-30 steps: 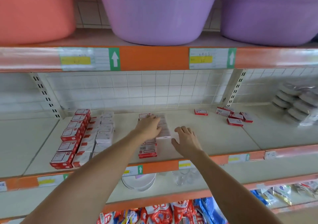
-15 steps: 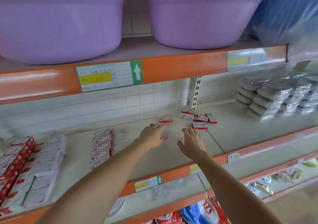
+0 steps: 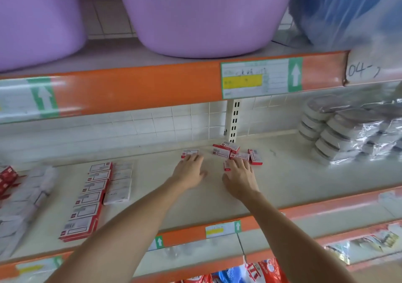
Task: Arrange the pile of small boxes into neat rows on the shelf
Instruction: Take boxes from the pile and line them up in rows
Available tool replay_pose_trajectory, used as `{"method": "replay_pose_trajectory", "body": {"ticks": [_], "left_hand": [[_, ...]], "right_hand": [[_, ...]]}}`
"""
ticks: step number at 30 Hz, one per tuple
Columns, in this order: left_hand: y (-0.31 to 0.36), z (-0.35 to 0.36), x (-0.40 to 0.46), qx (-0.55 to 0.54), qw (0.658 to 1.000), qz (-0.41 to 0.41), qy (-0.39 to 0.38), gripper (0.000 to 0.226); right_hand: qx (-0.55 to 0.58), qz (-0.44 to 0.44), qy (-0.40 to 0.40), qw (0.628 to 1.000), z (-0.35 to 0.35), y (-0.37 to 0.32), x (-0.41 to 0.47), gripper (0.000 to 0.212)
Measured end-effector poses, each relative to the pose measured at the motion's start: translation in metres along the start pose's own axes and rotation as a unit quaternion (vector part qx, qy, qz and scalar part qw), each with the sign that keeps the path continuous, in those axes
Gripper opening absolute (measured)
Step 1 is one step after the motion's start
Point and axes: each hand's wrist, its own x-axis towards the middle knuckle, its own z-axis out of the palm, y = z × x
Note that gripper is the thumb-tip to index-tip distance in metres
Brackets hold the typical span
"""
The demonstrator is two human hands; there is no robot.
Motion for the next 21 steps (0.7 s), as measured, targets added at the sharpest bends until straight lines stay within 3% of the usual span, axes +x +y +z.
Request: {"method": "replay_pose_trajectory", "body": {"ticks": [5, 9, 12, 17, 21], "left_hand": [[-0.008, 0.012, 0.01, 0.005, 0.999, -0.03, 0.012, 0.069], [-0.016, 0.019, 0.011, -0.018, 0.997, -0.076, 0.014, 0.077], [-0.019, 0.023, 0.003, 0.02, 0.996, -0.062, 0.069, 0.075], [-0.015, 0.04, -0.016, 0.089, 0.971, -0.048, 0.215, 0.045], [-0.017, 0.041, -0.019, 0.084, 0.965, -0.043, 0.246, 0.028]], "right_hand": [[0.024, -0.049, 0.022, 0.998, 0.014, -0.006, 0.008, 0.041], [0.073, -0.035, 0.025, 0.996, 0.023, -0.018, 0.019, 0.041], [0.101, -0.019, 0.035, 0.994, 0.029, -0.025, 0.023, 0.039], [0.081, -0.013, 0.069, 0.994, 0.034, -0.029, 0.021, 0.034], [0.091, -0.014, 0.084, 0.992, 0.038, -0.027, 0.022, 0.034]]}}
